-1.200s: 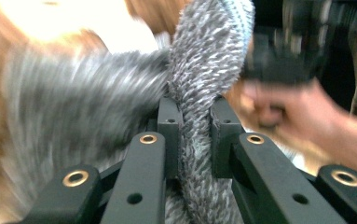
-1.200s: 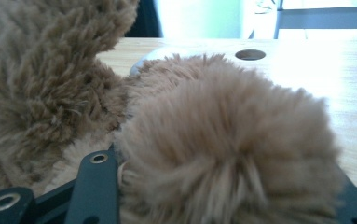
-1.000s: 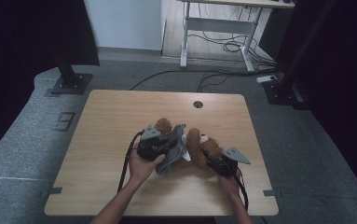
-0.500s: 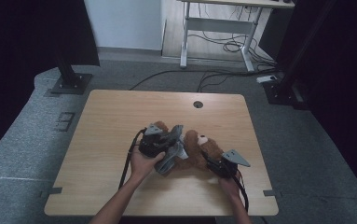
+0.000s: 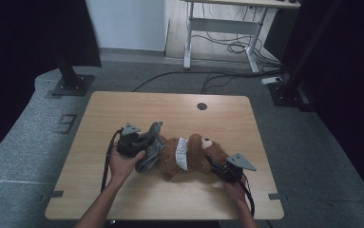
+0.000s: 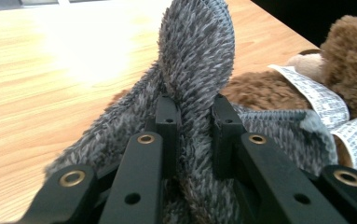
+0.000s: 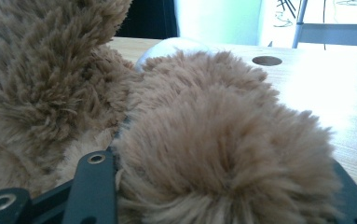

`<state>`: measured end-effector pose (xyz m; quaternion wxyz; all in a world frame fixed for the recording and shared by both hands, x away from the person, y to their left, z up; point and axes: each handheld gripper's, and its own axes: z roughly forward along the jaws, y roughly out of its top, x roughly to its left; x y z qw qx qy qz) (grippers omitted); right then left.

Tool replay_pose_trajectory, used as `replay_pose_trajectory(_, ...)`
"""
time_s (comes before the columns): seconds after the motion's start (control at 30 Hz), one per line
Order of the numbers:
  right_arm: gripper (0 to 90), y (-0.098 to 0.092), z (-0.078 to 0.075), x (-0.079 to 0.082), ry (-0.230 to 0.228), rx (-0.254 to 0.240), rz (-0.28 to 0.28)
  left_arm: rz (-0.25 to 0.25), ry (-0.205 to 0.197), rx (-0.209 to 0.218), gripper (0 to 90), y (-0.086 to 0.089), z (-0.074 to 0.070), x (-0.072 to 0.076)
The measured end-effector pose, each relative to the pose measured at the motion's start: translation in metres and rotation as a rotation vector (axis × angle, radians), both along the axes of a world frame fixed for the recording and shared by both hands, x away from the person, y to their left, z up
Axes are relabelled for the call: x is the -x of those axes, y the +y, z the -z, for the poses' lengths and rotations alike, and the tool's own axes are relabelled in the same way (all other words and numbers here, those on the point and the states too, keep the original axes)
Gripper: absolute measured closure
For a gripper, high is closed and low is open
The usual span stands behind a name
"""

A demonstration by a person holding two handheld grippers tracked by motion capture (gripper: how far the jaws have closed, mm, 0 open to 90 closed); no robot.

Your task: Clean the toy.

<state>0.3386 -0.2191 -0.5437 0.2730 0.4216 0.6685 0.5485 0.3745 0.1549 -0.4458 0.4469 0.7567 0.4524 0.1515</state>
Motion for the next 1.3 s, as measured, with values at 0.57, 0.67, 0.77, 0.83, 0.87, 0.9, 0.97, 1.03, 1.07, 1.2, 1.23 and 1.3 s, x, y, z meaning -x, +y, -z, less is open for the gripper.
replay_pose_trajectory(0.57,45.3,0.001,-0.001,0.000,-0.002,0.006,0.013,0.238,0.032,-0.045,76.0,-0.128,-0.015,0.005)
replay_pose_trajectory(0.67,45.2,0.001,-0.001,0.000,-0.005,0.016,0.014,0.239,0.036,-0.073,76.1,-0.143,0.003,0.005)
replay_pose_trajectory(0.77,45.1,0.001,-0.001,0.001,-0.001,0.015,0.010,0.241,0.032,-0.073,76.6,-0.138,0.006,0.005)
replay_pose_trajectory(0.83,45.0,0.001,-0.001,0.001,-0.006,0.017,0.005,0.235,0.044,-0.044,76.7,-0.125,0.008,0.003)
replay_pose_trajectory(0.87,44.8,0.002,-0.001,0.001,-0.009,0.018,0.004,0.231,0.049,-0.033,76.8,-0.117,0.008,0.002)
replay_pose_trajectory(0.9,44.8,0.002,-0.001,0.001,-0.009,0.016,0.004,0.217,0.048,-0.023,76.9,-0.110,0.008,0.002)
replay_pose_trajectory(0.97,44.8,0.002,-0.001,0.001,-0.008,0.014,0.004,0.190,0.036,-0.026,76.9,-0.096,0.007,0.003)
replay_pose_trajectory(1.03,44.8,0.001,-0.001,0.001,-0.007,0.012,0.003,0.148,0.033,-0.031,76.9,-0.075,0.006,0.001)
replay_pose_trajectory(1.07,44.8,0.001,-0.001,0.001,-0.007,0.010,0.001,0.117,0.047,-0.030,76.9,-0.058,0.009,-0.001)
replay_pose_trajectory(1.2,44.8,0.002,-0.001,0.001,-0.008,0.010,0.002,0.080,0.083,-0.015,76.9,-0.035,0.020,-0.002)
replay_pose_trajectory(1.23,44.8,0.002,-0.001,0.001,-0.009,0.012,0.002,0.072,0.094,-0.004,76.8,-0.028,0.024,-0.002)
replay_pose_trajectory(1.3,44.8,0.003,-0.002,0.001,-0.010,0.013,0.001,0.065,0.104,0.003,76.7,-0.020,0.030,-0.001)
